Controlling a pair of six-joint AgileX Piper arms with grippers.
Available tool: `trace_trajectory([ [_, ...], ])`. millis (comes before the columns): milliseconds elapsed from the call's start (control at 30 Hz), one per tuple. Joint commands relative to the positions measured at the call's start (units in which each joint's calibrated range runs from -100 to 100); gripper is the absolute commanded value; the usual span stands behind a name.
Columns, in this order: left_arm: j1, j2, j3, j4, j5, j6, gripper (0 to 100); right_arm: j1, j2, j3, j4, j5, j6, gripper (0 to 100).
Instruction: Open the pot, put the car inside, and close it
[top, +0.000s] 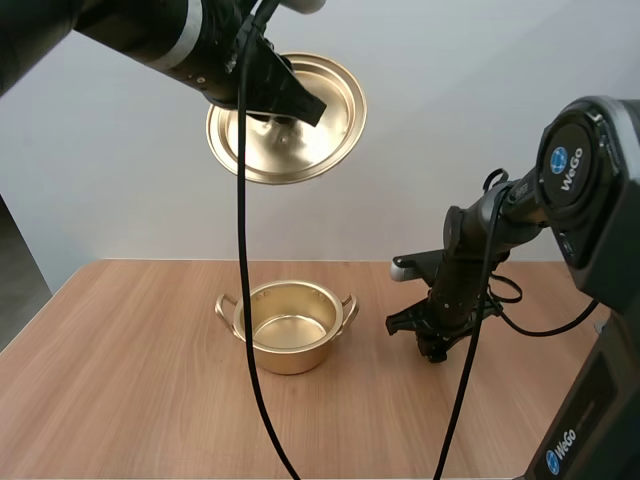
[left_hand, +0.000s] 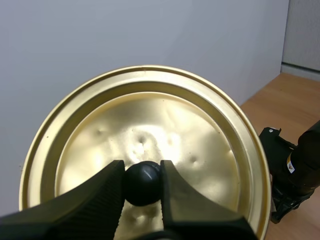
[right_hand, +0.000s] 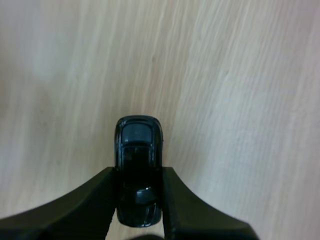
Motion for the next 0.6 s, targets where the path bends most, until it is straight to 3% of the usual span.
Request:
trace_trajectory([
  [0,0.02,-0.5,-2.9,0.0,0.2,-0.8,0,0.0,-3.2,-4.0,0.1,3.2,-0.8,0],
  [200,0.02,-3.4,-11.9,0.0,0.3,-1.3,0,0.2,-10.2,-13.4,1.2,11.1,-6.4,0],
  [333,0.02,-4.9,-17.1,0.0,1.9,-2.4,0,1.9,-11.1,-18.7,7.5,16.5,-11.6,0],
  [567,0.02,-5.1,-21.3,0.0,6.0,-3.0,0,10.7,-7.7,-25.2,10.9,19.5,-12.8,0],
])
